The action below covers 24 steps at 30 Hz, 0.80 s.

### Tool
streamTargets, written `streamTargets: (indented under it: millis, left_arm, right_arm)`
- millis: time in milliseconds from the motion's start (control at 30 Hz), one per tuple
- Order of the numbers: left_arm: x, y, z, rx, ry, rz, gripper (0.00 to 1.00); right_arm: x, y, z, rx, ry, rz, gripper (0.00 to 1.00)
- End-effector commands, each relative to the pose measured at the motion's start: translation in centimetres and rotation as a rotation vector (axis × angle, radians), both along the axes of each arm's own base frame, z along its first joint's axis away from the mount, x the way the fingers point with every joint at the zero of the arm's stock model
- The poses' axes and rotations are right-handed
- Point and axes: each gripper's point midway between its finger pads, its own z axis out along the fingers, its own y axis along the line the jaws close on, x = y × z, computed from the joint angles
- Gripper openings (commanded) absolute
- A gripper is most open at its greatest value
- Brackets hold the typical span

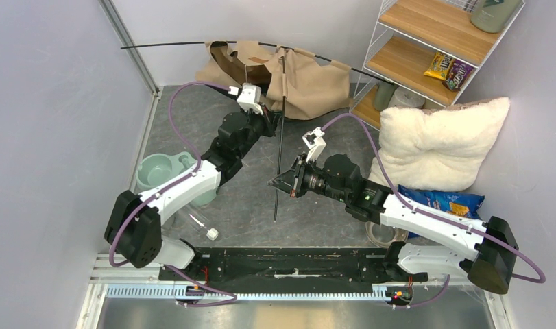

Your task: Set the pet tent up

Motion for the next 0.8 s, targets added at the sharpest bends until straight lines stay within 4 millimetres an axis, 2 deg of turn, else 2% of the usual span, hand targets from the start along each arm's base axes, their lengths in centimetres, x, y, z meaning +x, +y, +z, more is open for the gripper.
streamTargets:
  millis: [0,233,433,533,767]
  left_arm:
    - [-1.6,-0.1,1.8,-0.035,-0.068,-0.059,0.02]
    - [-5.2,-0.5,0.1,-0.059,-0.047,-0.194,0.02]
    - [-8.1,-0.2,-0.4,-0.063,-0.047,-0.272,0.02]
    - [-9.7,0.0,-1.2,-0.050,-0.032,-0.316,0.02]
    - [-12.2,1.8,-2.3,-0.056,-0.013,-0.313,0.02]
  right_arm:
    - [1.6,-1.0,3.2,0.078,-0.061,-0.102,0.00]
    - [3.3,-2.9,5.7,0.133,-0.107,-0.228,0.00]
    - [5.2,-2.9,6.2,0.157,-0.082,-0.291,0.00]
    - [6.6,-3.5,6.7,0.177,-0.081,-0.349,0.00]
    - [9.5,-5.2,9.9,0.269,-0.132,-0.451,0.00]
